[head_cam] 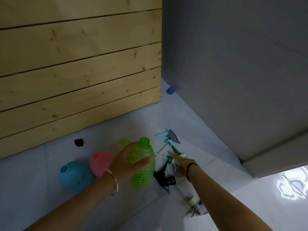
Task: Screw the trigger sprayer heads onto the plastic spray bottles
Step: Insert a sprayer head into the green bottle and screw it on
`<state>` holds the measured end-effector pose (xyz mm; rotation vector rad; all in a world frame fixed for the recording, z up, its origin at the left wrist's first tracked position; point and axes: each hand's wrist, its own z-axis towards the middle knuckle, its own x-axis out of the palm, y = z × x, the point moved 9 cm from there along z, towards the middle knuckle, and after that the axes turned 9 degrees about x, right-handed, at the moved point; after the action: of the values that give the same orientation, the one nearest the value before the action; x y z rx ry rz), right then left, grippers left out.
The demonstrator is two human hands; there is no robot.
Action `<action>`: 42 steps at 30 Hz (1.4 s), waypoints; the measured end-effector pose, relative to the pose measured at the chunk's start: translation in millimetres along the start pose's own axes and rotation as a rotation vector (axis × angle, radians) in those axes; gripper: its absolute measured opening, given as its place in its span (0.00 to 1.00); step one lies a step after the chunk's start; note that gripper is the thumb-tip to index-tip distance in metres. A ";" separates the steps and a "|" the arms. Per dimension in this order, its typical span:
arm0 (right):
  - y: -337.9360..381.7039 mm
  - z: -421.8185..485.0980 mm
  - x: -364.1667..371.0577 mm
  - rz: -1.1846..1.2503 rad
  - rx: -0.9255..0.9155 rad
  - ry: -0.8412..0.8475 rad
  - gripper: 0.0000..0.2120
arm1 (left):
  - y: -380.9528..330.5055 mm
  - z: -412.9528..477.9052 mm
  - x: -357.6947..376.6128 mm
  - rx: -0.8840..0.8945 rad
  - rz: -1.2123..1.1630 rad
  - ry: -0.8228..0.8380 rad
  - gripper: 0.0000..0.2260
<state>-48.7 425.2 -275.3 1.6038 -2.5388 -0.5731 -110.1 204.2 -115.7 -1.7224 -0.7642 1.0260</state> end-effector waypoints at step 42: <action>70.8 -536.7 -54.9 0.398 -1.048 0.433 0.19 | -248.0 -203.1 -96.8 0.280 -0.160 -0.385 0.31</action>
<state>58.4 357.8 253.9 0.7123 -1.6510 -1.0867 17.4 125.4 183.7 -1.2206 -0.9341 1.3027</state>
